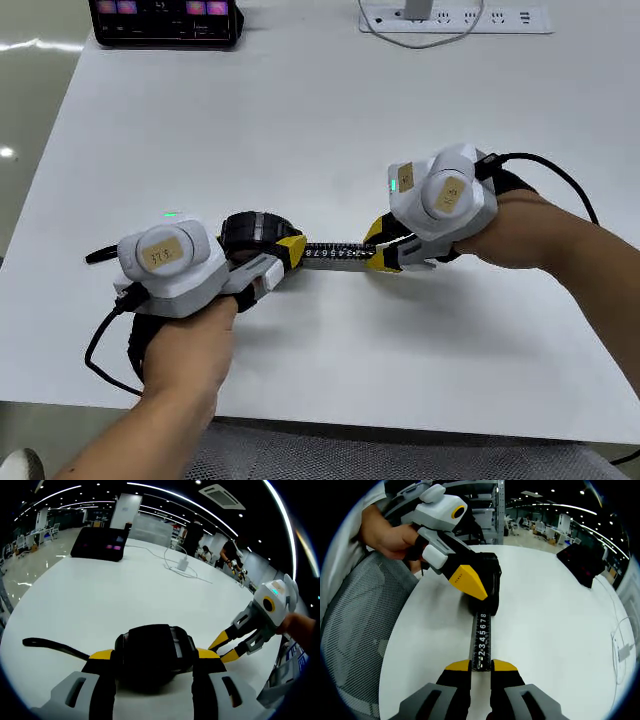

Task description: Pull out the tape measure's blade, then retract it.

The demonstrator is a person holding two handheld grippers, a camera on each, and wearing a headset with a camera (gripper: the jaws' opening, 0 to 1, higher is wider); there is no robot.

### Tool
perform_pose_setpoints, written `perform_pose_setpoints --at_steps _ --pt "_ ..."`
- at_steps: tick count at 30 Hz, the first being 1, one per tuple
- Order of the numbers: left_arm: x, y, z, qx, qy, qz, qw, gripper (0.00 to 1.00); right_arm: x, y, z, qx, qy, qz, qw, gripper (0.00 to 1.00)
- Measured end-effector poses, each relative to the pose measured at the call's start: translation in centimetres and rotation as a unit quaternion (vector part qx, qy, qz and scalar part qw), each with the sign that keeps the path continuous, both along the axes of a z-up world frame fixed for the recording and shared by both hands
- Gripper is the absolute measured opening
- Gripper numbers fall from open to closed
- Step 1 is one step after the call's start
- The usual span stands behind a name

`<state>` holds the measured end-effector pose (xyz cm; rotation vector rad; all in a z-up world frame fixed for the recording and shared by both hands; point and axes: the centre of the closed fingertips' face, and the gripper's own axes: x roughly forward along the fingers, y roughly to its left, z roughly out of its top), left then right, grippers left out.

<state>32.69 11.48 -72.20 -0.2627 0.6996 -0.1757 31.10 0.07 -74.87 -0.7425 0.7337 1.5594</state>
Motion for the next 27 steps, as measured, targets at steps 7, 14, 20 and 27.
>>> perform_pose_setpoints --at_steps 7,14,20,27 --pt "0.0 0.0 0.0 -0.002 0.0 0.0 1.0 0.57 0.1 1.2 -0.1 0.005 -0.001 0.004 1.0 0.1" --pt "0.0 0.0 0.1 -0.005 0.0 0.0 1.0 0.57 0.1 2.3 -0.2 0.015 0.002 0.006 0.9999 0.1" --pt "0.0 0.0 0.1 -0.003 0.001 -0.001 1.0 0.57 0.0 3.3 -0.3 0.02 0.002 0.009 0.9998 0.1" --pt "0.0 0.0 0.1 -0.002 0.001 -0.002 1.0 0.57 -0.1 4.0 -0.3 0.023 0.002 0.012 0.9997 0.1"
